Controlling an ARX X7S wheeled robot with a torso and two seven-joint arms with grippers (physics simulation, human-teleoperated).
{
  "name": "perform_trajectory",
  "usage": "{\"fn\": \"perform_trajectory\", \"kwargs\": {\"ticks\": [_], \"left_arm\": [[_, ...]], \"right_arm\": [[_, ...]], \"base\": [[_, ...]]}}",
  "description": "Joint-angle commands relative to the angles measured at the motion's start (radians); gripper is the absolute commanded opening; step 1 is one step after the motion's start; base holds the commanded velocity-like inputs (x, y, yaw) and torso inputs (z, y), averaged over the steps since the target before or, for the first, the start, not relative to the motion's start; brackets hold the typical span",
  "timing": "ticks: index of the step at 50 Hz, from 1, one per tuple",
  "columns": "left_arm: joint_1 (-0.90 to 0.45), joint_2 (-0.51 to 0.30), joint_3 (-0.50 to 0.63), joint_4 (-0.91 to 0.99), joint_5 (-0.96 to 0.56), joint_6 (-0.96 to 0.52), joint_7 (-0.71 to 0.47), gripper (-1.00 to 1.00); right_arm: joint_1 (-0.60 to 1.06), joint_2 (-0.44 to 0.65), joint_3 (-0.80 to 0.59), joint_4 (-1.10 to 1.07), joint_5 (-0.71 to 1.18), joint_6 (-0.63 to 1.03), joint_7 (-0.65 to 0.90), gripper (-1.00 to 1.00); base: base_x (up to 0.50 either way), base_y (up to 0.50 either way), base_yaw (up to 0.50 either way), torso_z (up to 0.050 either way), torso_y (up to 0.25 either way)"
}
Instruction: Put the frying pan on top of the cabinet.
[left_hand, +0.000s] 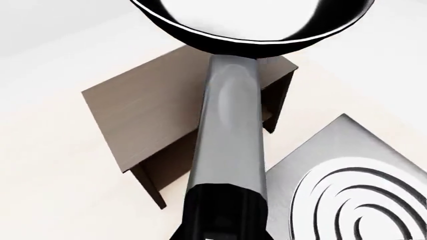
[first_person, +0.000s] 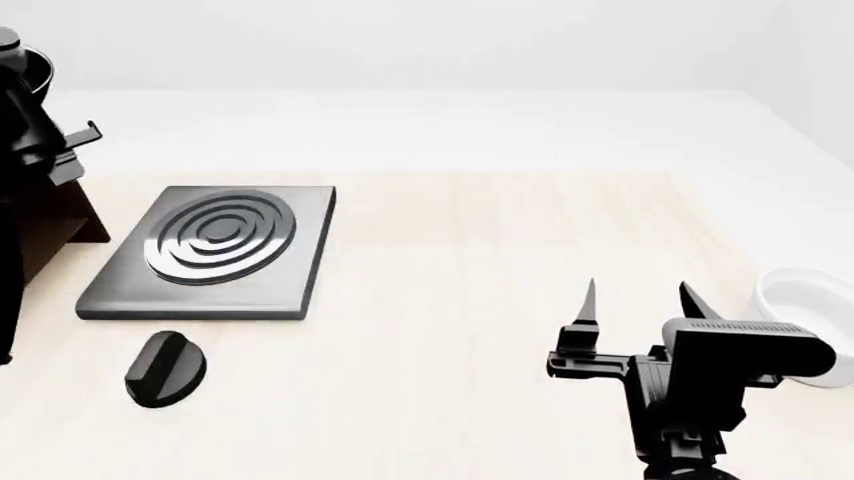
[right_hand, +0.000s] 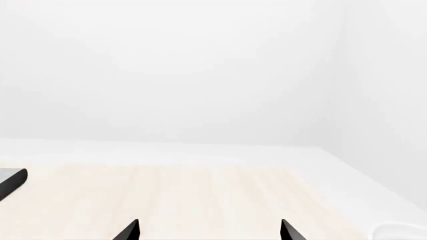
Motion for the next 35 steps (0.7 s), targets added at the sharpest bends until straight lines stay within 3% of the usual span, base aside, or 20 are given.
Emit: {"fn": "perform_trajectory", "kwargs": {"ticks": [1, 18, 32, 35], "left_arm": [[-0.006, -0.024, 0.004, 0.0, 0.044, 0.009, -0.081, -1.0], [0.022, -0.04, -0.014, 0.0, 0.044, -0.006, -0.126, -1.0], [0.03, -0.05, -0.017, 0.0, 0.047, -0.005, -0.128, -1.0], [0.031, -0.052, -0.022, 0.0, 0.046, -0.002, -0.126, -1.0]], "right_arm": [[-0.002, 0.003, -0.002, 0.004, 0.005, -0.005, 0.004, 1.0], [-0.004, 0.008, -0.007, 0.005, 0.011, -0.01, 0.011, 1.0], [-0.005, 0.012, -0.011, 0.005, 0.016, -0.014, 0.016, 1.0], [-0.006, 0.012, -0.013, 0.006, 0.016, -0.015, 0.017, 1.0]], "base": [[0.0, 0.0, 0.0, 0.0, 0.0], [0.0, 0.0, 0.0, 0.001, 0.001], [0.0, 0.0, 0.0, 0.0, -0.242], [0.0, 0.0, 0.0, 0.0, -0.011]]}}
